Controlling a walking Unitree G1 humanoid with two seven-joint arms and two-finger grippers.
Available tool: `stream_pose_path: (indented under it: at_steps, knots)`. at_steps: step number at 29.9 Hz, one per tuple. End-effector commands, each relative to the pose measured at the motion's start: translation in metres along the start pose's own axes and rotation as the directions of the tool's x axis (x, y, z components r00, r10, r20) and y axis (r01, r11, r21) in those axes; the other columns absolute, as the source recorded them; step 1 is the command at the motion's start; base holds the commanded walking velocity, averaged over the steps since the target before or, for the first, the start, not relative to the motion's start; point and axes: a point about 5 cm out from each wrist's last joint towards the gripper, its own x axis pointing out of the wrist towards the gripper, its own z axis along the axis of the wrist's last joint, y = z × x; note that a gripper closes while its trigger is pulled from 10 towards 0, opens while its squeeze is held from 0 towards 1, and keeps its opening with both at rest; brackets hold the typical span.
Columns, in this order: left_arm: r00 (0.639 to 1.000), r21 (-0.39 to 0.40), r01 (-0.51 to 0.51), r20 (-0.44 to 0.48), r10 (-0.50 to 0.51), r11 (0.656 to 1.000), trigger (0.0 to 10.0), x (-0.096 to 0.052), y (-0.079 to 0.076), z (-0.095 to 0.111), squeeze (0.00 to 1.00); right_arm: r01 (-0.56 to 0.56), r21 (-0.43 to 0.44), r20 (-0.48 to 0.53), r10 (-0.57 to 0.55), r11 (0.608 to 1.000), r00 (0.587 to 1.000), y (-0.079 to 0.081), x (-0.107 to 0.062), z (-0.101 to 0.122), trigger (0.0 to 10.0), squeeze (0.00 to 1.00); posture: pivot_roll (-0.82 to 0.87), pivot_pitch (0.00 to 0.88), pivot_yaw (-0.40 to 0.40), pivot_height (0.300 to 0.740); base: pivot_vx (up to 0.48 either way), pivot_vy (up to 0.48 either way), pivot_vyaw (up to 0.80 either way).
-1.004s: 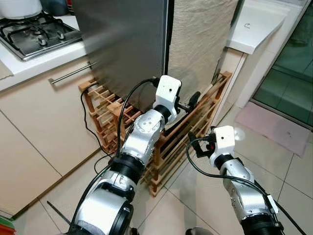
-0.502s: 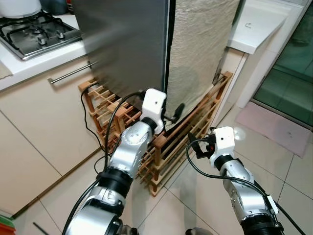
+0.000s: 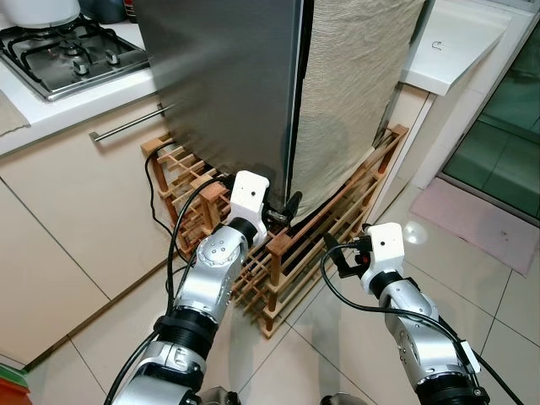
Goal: Restocking fridge
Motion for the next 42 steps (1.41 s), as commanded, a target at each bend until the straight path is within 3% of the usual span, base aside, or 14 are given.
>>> stream_pose_path:
  at_steps: [1,14,42]
  knots:
    - [0.999,0.011,0.034,0.023,-0.034,0.999,10.0,0.008,-0.007,0.008,0.00,0.003,-0.009,0.000,-0.003,1.000,1.000,-0.003,0.001,0.001,10.0,0.00,-0.09,0.000,-0.003,0.730,0.000,0.000,0.00]
    - [0.998,0.032,0.045,0.039,-0.046,0.998,10.0,0.028,-0.013,0.022,0.00,-0.004,-0.011,0.004,0.004,1.000,1.000,-0.002,-0.004,-0.001,10.0,0.00,-0.10,0.000,0.001,0.730,0.000,0.000,0.00]
    - [0.992,0.048,0.053,0.109,-0.058,0.997,10.0,0.050,-0.017,0.055,0.00,0.000,-0.007,0.004,0.000,1.000,1.000,0.000,-0.006,-0.002,10.0,0.00,-0.10,0.000,0.009,0.730,0.000,0.000,0.00]
